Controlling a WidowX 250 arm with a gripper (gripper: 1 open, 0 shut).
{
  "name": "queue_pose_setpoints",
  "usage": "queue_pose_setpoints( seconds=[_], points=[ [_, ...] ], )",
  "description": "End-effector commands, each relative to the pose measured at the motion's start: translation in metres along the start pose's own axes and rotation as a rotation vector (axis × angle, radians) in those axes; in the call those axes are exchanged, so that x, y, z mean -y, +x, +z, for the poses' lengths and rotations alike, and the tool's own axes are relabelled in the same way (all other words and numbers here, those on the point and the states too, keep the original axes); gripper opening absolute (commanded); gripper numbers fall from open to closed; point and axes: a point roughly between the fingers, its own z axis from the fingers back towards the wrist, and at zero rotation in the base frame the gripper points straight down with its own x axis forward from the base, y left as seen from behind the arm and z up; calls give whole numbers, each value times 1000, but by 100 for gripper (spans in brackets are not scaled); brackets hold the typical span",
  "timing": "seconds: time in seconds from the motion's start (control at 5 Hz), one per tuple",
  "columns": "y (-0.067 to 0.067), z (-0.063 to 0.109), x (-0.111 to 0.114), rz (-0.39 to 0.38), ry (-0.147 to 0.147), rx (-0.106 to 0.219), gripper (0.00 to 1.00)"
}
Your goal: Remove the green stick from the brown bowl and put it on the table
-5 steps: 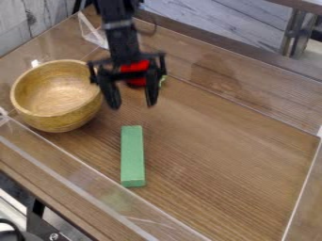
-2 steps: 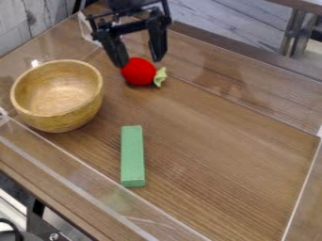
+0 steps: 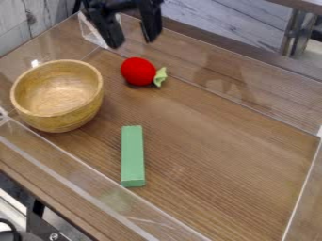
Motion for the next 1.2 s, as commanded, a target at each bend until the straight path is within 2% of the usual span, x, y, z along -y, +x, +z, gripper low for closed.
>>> queue_pose_setpoints(
  seconds=[0.0,0.4,0.8,1.0],
  points=[
    [-6,21,5,-98,38,60,100],
    [-8,26,14,-88,46,75,100],
    [-20,15,25,-219,75,30,100],
    [-23,14,27,-186,78,47,100]
  ],
)
